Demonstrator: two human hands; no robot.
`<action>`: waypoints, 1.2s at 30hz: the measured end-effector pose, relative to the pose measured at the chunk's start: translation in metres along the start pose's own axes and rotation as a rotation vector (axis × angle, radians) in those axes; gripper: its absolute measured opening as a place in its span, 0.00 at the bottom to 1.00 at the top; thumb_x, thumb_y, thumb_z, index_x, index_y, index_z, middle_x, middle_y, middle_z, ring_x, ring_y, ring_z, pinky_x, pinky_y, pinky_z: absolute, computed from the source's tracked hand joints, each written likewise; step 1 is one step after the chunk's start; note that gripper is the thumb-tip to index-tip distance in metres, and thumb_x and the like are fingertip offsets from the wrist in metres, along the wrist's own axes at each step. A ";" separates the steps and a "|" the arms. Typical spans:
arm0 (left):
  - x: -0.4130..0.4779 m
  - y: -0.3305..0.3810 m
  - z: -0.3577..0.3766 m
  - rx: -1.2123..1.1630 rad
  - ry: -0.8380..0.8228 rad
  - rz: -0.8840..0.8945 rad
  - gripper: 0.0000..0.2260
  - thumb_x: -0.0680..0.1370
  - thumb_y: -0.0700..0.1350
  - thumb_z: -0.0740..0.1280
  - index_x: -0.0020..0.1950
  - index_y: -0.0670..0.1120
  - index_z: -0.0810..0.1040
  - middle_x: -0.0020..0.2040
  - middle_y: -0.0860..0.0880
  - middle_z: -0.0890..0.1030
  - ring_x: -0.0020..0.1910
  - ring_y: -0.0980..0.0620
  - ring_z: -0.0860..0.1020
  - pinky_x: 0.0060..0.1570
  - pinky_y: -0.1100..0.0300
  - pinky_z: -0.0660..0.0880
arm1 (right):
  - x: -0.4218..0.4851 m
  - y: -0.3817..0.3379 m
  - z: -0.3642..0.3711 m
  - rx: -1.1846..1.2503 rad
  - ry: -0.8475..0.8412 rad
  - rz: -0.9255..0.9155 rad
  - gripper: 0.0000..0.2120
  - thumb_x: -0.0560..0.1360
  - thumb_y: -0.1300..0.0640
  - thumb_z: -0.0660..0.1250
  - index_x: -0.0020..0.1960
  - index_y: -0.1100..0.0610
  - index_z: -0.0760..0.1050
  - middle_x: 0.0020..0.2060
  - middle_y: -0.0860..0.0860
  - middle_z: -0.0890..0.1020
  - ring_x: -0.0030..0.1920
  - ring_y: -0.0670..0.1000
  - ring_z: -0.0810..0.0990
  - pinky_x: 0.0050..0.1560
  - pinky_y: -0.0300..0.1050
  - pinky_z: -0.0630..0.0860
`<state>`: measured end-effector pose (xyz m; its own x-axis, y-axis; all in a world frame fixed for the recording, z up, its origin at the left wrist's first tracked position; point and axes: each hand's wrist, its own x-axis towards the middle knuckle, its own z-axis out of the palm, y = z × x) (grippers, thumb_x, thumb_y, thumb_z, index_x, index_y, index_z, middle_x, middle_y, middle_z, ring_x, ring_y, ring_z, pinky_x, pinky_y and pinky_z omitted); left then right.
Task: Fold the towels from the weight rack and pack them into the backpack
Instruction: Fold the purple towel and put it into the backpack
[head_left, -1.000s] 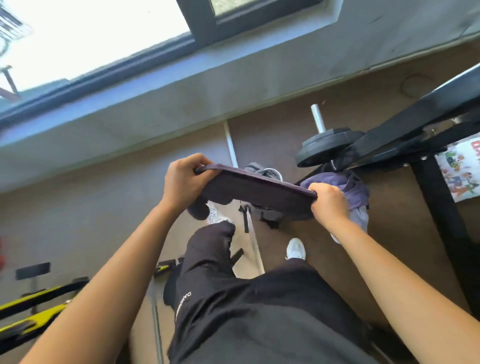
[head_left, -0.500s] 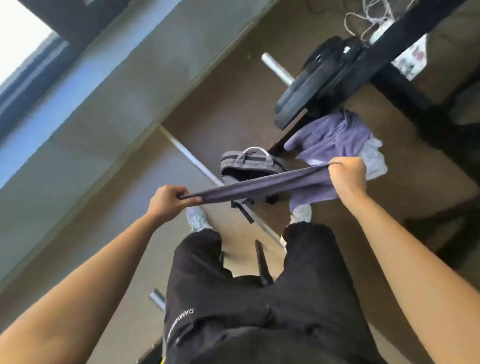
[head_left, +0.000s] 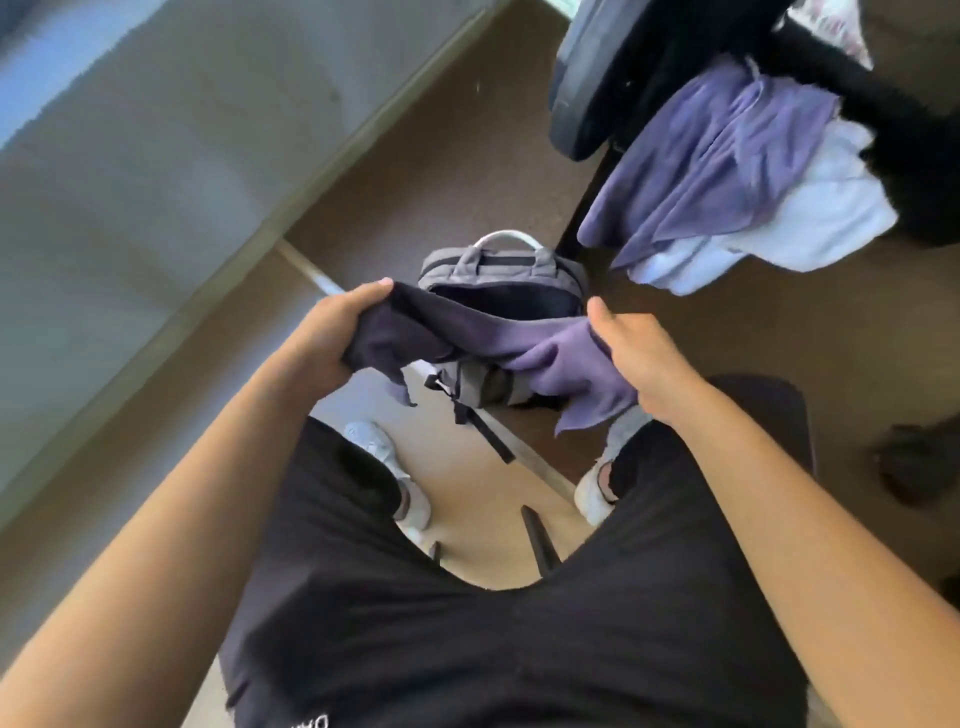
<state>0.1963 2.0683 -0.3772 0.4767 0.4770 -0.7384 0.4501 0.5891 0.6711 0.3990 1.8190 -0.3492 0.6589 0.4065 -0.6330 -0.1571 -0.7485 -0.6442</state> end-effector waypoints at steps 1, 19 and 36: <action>-0.006 -0.006 0.009 -0.043 -0.056 0.048 0.12 0.80 0.51 0.70 0.53 0.41 0.81 0.48 0.42 0.84 0.44 0.46 0.84 0.44 0.55 0.80 | -0.005 0.008 0.004 0.050 -0.040 -0.095 0.17 0.83 0.49 0.62 0.56 0.63 0.80 0.49 0.58 0.82 0.49 0.53 0.79 0.46 0.46 0.74; -0.157 -0.067 0.094 -0.179 -0.232 0.529 0.05 0.82 0.41 0.67 0.51 0.47 0.83 0.45 0.47 0.84 0.43 0.52 0.81 0.45 0.60 0.77 | -0.143 0.030 0.012 0.454 -0.223 -0.620 0.18 0.78 0.75 0.61 0.57 0.57 0.81 0.52 0.59 0.83 0.50 0.54 0.82 0.54 0.51 0.81; -0.064 -0.100 0.077 -0.012 -0.178 0.473 0.05 0.76 0.34 0.75 0.48 0.42 0.87 0.46 0.42 0.86 0.46 0.46 0.83 0.46 0.56 0.81 | -0.062 0.055 0.055 -0.214 0.058 -0.793 0.04 0.77 0.57 0.72 0.49 0.54 0.85 0.46 0.50 0.83 0.49 0.51 0.81 0.54 0.49 0.81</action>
<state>0.1787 1.9282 -0.3919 0.7485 0.5754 -0.3297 0.1448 0.3433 0.9280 0.3089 1.7819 -0.3688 0.5530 0.8332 0.0027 0.5107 -0.3364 -0.7912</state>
